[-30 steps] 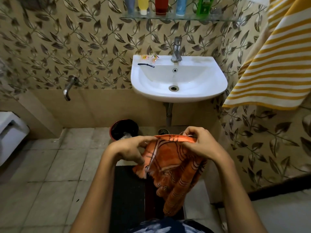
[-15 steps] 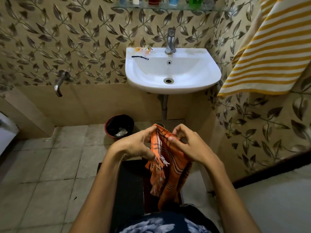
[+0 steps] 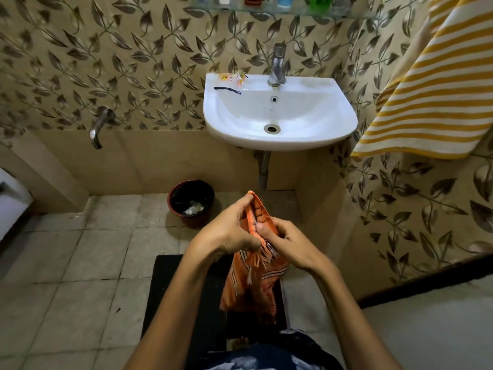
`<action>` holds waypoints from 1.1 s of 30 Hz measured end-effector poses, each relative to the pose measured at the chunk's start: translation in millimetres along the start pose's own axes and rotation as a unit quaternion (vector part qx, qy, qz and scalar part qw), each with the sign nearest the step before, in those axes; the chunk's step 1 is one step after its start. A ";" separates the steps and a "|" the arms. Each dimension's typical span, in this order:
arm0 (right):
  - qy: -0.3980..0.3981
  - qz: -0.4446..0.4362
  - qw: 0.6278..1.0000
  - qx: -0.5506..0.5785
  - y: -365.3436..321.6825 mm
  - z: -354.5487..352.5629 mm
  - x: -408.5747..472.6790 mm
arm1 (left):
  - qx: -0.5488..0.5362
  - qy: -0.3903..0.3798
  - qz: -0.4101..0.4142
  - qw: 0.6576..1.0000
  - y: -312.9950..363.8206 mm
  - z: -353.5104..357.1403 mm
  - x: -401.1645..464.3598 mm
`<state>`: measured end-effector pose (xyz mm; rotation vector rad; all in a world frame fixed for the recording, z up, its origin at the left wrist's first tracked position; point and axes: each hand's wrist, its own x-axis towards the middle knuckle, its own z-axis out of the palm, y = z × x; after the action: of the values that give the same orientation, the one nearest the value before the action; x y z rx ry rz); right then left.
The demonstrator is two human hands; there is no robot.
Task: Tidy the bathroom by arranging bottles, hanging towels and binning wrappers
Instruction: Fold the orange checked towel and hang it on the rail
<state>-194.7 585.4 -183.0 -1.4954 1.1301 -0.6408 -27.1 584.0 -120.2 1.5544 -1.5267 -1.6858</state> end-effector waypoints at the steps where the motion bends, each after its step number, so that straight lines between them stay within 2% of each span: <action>1: -0.024 0.019 1.000 0.002 6.2 -1.6 1.3 | -0.002 0.010 0.009 1.000 1.7 -2.1 -0.8; 5: -0.126 0.077 0.988 -0.045 34.7 1.0 6.3 | -0.031 0.056 0.049 0.997 14.2 -12.5 -6.0; 9: -0.178 0.121 0.973 -0.089 57.3 -2.2 12.4 | -0.060 0.084 0.063 0.993 29.5 -20.7 -14.4; 13: -0.086 0.074 0.983 -0.145 55.3 -21.8 27.1 | -0.041 0.164 0.062 0.984 32.2 -24.4 -1.8; 16: -0.046 -0.003 0.992 -0.121 17.5 -32.0 35.9 | 0.101 0.212 0.019 0.972 31.5 -29.0 15.1; 18: -0.019 -0.042 0.989 -0.140 -3.3 -36.9 40.8 | 0.161 0.189 -0.035 0.968 31.1 -22.4 23.2; 20: 0.005 -0.079 0.984 -0.162 -19.9 -40.4 43.1 | 0.159 0.152 -0.068 0.973 30.5 -13.8 32.1; 23: 0.003 -0.098 0.981 -0.168 -33.0 -48.4 44.7 | 0.132 0.105 -0.060 0.984 39.1 -7.3 39.4; 26: -0.009 -0.108 0.982 -0.157 -36.9 -59.7 48.2 | 0.152 0.059 -0.023 0.986 49.0 -6.1 41.5; 30: -0.003 -0.119 0.987 -0.105 -33.3 -73.0 52.6 | 0.177 0.196 0.023 0.964 54.1 -1.0 52.7; 33: -0.025 -0.105 0.991 -0.083 -24.2 -83.1 56.0 | 0.188 0.307 0.042 0.932 62.4 4.5 57.0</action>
<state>-236.9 497.6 -149.2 -1.7807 1.0163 -0.6612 -72.1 517.6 -93.0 1.9261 -1.5776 -0.7543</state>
